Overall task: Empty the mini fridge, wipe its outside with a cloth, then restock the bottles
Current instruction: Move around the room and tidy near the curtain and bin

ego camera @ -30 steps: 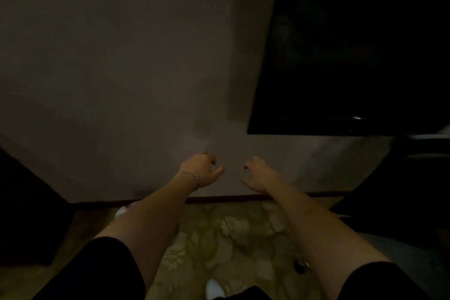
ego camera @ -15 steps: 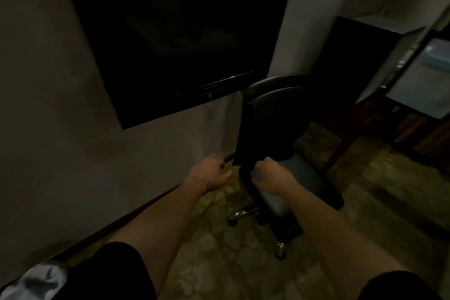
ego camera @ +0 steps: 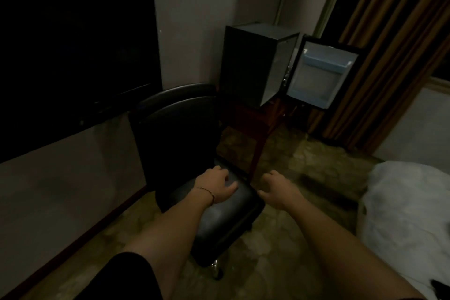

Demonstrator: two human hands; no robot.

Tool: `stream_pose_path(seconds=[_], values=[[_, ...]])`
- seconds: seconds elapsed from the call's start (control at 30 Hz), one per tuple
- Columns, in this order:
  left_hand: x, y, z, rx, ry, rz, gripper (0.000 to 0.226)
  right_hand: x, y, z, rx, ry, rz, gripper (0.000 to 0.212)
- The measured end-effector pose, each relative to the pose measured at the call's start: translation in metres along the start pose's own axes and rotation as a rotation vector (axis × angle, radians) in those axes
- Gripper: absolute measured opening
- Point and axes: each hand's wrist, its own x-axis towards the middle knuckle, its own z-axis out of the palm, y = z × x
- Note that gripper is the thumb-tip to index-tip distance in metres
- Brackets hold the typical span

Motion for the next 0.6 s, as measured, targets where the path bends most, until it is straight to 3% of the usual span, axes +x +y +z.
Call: stream_pose_path(seconds=[0.33, 0.6], values=[[0.149, 0.166, 0.043, 0.006, -0.056, 0.103, 0.040, 0.051, 0.212, -0.046, 0.051, 0.019, 0.190, 0.048], [0.320, 0.261, 0.074, 0.023, -0.124, 0.180, 0.038, 0.150, 0.349, -0.087, 0.060, 0.005, 0.269, 0.048]])
